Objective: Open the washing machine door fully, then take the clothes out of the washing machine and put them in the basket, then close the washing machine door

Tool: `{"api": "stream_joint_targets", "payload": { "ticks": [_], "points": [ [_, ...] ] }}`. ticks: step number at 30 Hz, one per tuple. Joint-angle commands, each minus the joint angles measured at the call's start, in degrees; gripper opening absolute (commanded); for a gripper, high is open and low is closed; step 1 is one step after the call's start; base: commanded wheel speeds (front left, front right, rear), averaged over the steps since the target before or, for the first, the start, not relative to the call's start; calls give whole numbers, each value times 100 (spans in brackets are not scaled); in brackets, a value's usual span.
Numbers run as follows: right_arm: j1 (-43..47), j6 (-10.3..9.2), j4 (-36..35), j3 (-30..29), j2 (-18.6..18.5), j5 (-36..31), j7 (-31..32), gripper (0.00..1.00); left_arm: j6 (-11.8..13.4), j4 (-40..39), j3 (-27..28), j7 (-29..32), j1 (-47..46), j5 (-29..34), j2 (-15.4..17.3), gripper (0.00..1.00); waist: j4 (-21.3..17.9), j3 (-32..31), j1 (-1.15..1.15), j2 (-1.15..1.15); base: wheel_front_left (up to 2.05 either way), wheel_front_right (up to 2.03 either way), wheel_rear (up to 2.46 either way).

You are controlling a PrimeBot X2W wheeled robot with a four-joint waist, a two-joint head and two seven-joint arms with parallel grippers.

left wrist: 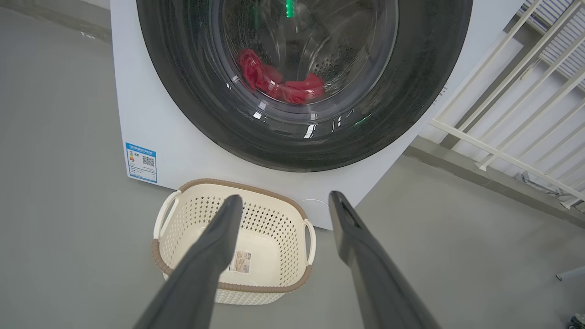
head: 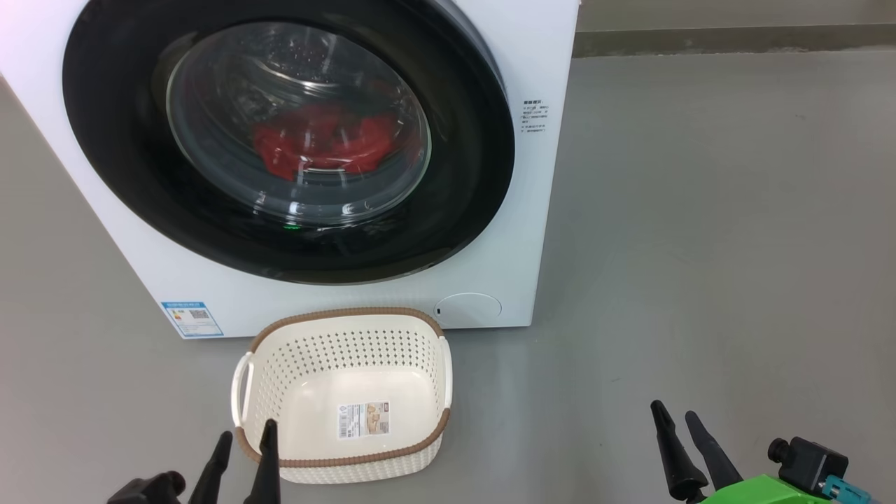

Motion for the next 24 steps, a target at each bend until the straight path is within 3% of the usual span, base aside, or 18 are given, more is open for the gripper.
{"api": "stream_joint_targets", "payload": {
  "ticks": [1,24],
  "points": [
    [-127,38,-187,138,-58,-263,-92,100,62,-162,80,-96,-116,228,112,100,-2,4,0,0,0,0,0],
    [-109,49,-313,271,-76,-1873,-350,100,357,-79,-199,-488,-184,1740,343,100,-12,-4,0,0,0,0,0]
  ]
}}
